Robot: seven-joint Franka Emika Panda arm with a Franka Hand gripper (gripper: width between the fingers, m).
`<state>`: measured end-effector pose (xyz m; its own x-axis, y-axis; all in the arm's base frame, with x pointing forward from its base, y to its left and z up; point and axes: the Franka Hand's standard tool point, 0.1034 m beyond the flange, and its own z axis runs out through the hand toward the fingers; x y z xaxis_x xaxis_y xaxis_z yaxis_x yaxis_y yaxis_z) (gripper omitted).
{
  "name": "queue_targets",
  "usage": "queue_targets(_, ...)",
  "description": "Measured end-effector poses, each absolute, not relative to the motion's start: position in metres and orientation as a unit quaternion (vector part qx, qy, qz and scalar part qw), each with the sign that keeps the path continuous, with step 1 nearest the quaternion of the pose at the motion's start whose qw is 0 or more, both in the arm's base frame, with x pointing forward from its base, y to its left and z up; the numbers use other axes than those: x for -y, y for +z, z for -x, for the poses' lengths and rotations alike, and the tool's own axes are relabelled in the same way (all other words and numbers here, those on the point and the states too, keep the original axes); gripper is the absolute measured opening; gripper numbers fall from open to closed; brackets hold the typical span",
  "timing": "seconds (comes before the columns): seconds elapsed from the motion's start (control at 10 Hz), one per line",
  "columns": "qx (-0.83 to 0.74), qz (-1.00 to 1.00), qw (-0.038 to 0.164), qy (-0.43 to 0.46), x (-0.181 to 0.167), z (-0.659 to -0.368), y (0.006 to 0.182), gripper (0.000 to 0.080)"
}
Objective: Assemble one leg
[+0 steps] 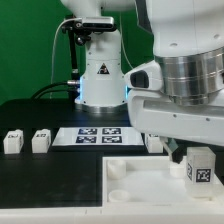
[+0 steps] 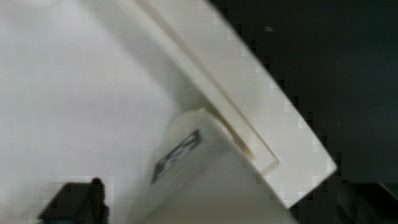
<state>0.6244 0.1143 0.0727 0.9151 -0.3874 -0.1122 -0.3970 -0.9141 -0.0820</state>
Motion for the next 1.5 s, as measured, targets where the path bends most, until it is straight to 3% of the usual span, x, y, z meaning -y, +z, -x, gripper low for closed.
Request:
queue_targets(0.3,0.044,0.998,0.042,0.027,-0.119,-0.626,0.078,0.0649)
queue_targets(0.4,0.025,0.998,0.044,0.028,-0.119,-0.626,0.077,0.0649)
queue_targets(0.5,0.025,0.998,0.044,0.029,-0.119,-0.626,0.077,0.0535)
queue_targets(0.6,-0.002,0.999,0.045,0.03,-0.12,-0.626,0.076,0.0535)
queue_targets(0.7,-0.055,0.997,0.044,0.033,-0.12,-0.626,0.076,0.0384)
queue_targets(0.8,-0.085,0.995,0.042,0.034,-0.118,-0.626,0.076,0.03)
queue_targets(1.0,-0.207,0.977,0.038,0.04,-0.117,-0.626,0.076,0.03)
queue_targets(1.4,-0.617,0.781,0.058,0.08,-0.104,-0.633,0.073,0.0298)
queue_targets(1.5,-0.664,0.741,0.051,0.089,-0.106,-0.632,0.075,0.0297)
